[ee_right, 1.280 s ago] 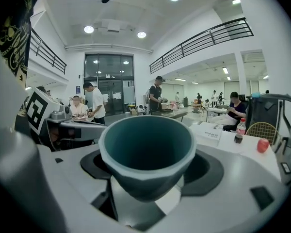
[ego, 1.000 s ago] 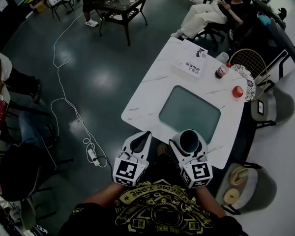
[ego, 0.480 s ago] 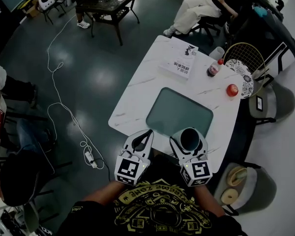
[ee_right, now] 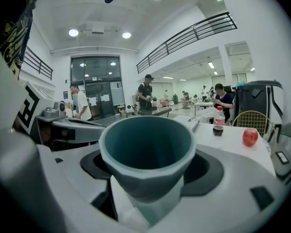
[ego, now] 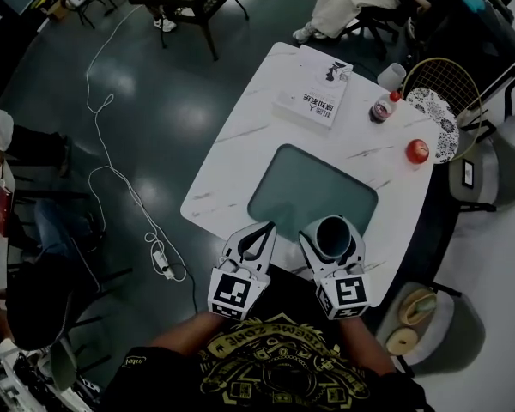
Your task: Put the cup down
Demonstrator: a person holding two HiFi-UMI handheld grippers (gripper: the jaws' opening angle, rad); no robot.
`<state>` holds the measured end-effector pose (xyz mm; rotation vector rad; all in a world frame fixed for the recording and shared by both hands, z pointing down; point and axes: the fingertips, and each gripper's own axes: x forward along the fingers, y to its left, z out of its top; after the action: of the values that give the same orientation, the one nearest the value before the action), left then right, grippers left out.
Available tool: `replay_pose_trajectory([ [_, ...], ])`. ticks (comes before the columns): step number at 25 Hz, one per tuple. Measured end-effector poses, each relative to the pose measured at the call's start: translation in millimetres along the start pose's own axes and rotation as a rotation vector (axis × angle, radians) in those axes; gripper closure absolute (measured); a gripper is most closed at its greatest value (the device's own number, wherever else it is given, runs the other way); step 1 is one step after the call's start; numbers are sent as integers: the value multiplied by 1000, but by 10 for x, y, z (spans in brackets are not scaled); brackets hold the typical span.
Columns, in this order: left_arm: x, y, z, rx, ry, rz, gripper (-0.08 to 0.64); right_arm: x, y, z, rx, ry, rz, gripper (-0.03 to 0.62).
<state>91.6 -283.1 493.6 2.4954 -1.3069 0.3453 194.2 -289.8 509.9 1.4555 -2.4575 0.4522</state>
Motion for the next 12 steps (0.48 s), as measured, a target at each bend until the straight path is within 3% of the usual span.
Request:
replay_pose_trajectory([
  [12,525,-93,-187,10,49,7,549,266,-354,-273,17,9,13,218],
])
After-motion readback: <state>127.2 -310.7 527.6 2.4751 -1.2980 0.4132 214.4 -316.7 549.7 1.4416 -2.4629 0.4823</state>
